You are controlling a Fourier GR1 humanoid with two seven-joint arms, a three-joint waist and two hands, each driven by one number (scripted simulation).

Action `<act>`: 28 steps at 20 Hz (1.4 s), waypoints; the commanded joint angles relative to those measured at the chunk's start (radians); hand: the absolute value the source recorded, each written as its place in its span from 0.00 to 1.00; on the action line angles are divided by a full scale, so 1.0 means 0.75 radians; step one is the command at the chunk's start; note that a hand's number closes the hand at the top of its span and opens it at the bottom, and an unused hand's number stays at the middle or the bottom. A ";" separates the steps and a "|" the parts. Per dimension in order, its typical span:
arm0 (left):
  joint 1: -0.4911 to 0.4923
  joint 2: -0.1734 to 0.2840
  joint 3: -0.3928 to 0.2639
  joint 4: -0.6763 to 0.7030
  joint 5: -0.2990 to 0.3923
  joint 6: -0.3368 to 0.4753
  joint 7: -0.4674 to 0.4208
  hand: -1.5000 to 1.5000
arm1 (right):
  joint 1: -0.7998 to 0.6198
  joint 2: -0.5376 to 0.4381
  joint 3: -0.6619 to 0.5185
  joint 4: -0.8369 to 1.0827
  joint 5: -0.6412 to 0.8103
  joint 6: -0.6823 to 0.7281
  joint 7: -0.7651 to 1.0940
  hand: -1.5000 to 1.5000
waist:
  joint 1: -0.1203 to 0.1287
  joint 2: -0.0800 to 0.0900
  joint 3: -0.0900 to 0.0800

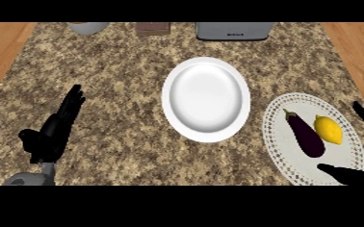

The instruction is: Pick the lemon from the placemat and place it in the plate

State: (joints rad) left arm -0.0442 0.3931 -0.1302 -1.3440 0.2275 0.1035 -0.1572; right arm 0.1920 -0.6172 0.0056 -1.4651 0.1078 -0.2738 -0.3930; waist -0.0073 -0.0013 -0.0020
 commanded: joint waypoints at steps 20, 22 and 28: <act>0.041 -0.067 0.057 -0.088 -0.094 -0.047 0.067 0.50 | -0.159 -0.218 0.051 0.039 0.438 0.466 0.732 0.00 | 0.018 0.001 0.003; 0.019 -0.115 0.038 -0.094 -0.133 -0.022 0.086 0.50 | -0.243 -0.118 0.084 0.193 0.497 0.449 0.678 0.00 | 0.020 0.003 0.003; -0.060 -0.134 0.122 -0.035 -0.150 -0.068 0.105 0.50 | -0.281 0.000 0.056 0.272 0.618 0.441 0.638 0.00 | 0.012 0.002 0.003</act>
State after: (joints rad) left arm -0.0513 0.3118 -0.0555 -1.3477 0.1352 0.0377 -0.1315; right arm 0.0122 -0.6719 0.0537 -1.3412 0.5126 0.0760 0.1272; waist 0.0024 0.0003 -0.0002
